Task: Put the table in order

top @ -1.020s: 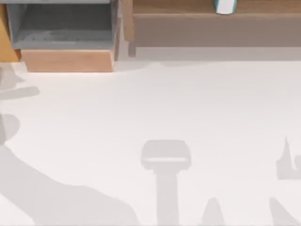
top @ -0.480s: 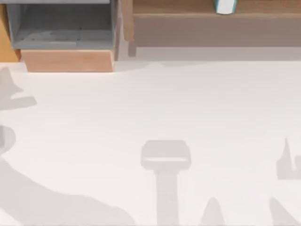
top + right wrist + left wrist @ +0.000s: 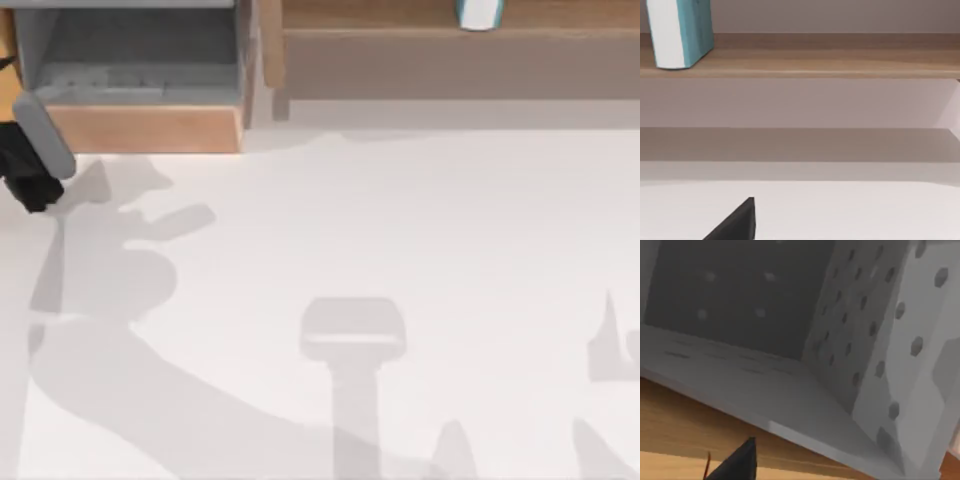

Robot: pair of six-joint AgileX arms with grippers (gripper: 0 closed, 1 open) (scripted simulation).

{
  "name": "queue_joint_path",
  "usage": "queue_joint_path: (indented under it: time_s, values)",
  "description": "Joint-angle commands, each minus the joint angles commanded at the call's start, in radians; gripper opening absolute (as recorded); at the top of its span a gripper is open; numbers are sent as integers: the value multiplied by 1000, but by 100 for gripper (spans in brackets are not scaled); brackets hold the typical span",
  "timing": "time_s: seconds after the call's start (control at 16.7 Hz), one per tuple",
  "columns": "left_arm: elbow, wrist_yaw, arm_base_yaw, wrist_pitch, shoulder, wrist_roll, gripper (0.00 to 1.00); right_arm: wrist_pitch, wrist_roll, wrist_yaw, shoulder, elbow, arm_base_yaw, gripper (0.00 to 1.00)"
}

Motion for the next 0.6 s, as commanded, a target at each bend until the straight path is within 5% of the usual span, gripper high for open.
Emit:
queue_joint_path:
  time_s: [0.3,0.6]
  values:
    - [-8,-175,-397,-159,-49,-333,100,0,0,0,0,0,0,100]
    - [195,-454,-748,-339,24,-695,100,0,0,0,0,0,0,100]
